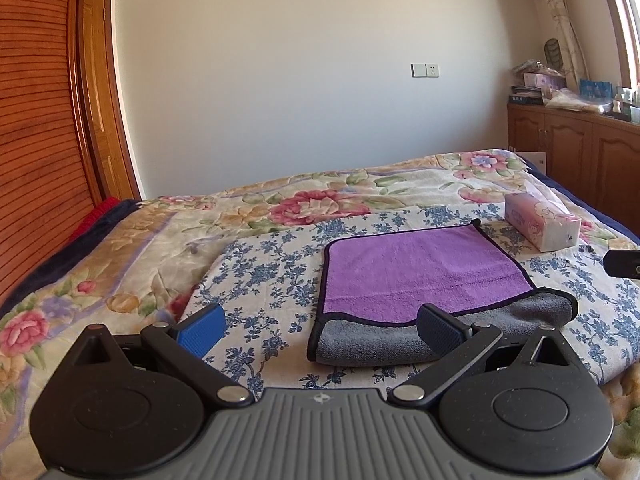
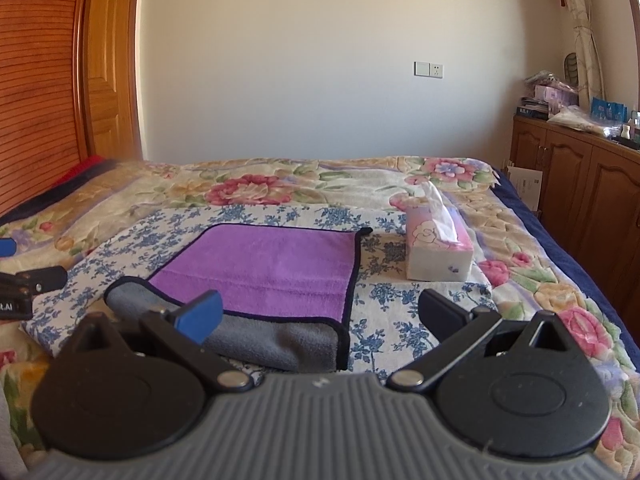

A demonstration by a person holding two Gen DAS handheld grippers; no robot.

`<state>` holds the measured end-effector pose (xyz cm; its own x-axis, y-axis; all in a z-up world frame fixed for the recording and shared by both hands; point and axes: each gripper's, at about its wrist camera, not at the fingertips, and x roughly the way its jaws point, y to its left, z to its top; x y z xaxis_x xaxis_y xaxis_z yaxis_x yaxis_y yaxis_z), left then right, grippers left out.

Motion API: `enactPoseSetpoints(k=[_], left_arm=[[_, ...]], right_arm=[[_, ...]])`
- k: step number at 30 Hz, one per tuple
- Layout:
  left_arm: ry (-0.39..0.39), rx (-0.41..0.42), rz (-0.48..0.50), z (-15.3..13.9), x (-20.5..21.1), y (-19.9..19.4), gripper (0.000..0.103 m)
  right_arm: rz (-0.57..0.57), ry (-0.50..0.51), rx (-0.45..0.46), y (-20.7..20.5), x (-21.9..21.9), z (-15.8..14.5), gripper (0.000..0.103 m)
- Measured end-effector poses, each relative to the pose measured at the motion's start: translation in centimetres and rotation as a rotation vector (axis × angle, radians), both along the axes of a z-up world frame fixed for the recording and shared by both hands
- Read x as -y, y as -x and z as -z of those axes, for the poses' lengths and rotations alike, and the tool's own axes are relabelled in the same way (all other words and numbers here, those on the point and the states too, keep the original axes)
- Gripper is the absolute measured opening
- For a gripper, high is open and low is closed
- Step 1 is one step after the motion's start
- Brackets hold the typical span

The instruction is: Fold towel

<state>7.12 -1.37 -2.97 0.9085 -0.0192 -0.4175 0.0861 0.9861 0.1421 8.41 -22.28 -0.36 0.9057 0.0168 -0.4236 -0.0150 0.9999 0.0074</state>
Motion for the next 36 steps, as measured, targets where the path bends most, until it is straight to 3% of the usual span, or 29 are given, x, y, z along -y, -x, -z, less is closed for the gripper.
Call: enactPoseSetpoints(k=[36], left_arm=[[0.005, -0.112, 0.040, 2.6, -0.3, -7.8, 0.103]], right_arm=[[-0.022, -0.016, -0.102, -6.5, -1.0, 3.2, 0.103]])
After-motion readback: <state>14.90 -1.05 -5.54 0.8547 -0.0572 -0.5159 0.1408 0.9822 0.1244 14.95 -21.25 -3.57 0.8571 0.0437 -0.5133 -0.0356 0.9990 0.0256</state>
